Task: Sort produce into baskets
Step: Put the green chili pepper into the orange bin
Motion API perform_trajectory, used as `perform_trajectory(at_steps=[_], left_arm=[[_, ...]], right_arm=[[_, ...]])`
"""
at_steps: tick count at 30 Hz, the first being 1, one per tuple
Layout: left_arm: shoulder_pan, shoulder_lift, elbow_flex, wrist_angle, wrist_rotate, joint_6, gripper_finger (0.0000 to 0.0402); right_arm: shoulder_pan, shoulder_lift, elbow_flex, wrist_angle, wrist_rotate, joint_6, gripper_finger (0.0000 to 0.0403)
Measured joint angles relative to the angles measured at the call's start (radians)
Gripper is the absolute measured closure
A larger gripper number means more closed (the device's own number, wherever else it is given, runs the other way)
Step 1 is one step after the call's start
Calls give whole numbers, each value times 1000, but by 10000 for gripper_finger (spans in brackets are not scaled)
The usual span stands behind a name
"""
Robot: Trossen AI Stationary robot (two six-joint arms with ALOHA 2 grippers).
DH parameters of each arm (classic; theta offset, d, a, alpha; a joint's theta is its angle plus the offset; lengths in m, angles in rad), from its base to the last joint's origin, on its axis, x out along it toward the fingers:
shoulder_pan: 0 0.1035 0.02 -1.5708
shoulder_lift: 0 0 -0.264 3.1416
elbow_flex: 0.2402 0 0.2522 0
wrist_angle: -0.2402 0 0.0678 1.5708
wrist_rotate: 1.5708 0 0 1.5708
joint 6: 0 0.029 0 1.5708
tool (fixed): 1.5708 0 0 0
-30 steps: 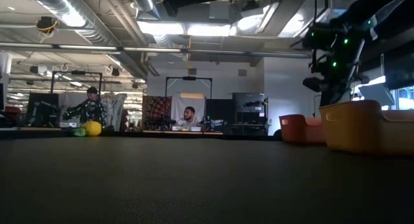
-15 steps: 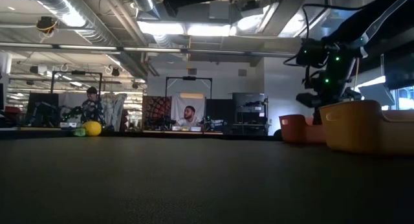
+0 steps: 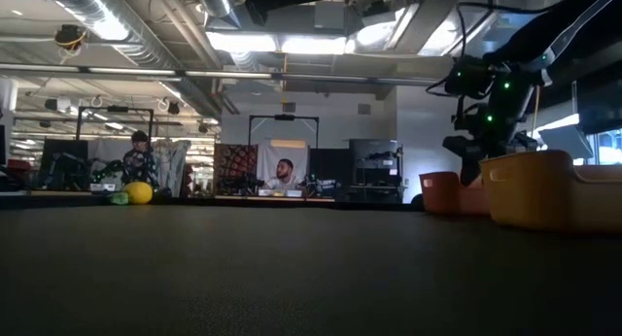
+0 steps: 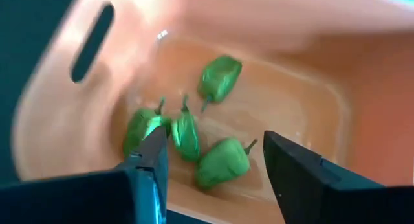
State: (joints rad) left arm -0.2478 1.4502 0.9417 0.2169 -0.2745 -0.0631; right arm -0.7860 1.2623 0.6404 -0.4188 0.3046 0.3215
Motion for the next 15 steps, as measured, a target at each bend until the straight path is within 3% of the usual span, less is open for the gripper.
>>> perform_trajectory(at_steps=[8,15], left_arm=[[0,0,0,0,0,0,224],[0,0,0,-4,0,-1,224]], right_arm=[[2,-106,35,-9,-43,-13,209],[2,-168,38,-5,-177,-13,193]])
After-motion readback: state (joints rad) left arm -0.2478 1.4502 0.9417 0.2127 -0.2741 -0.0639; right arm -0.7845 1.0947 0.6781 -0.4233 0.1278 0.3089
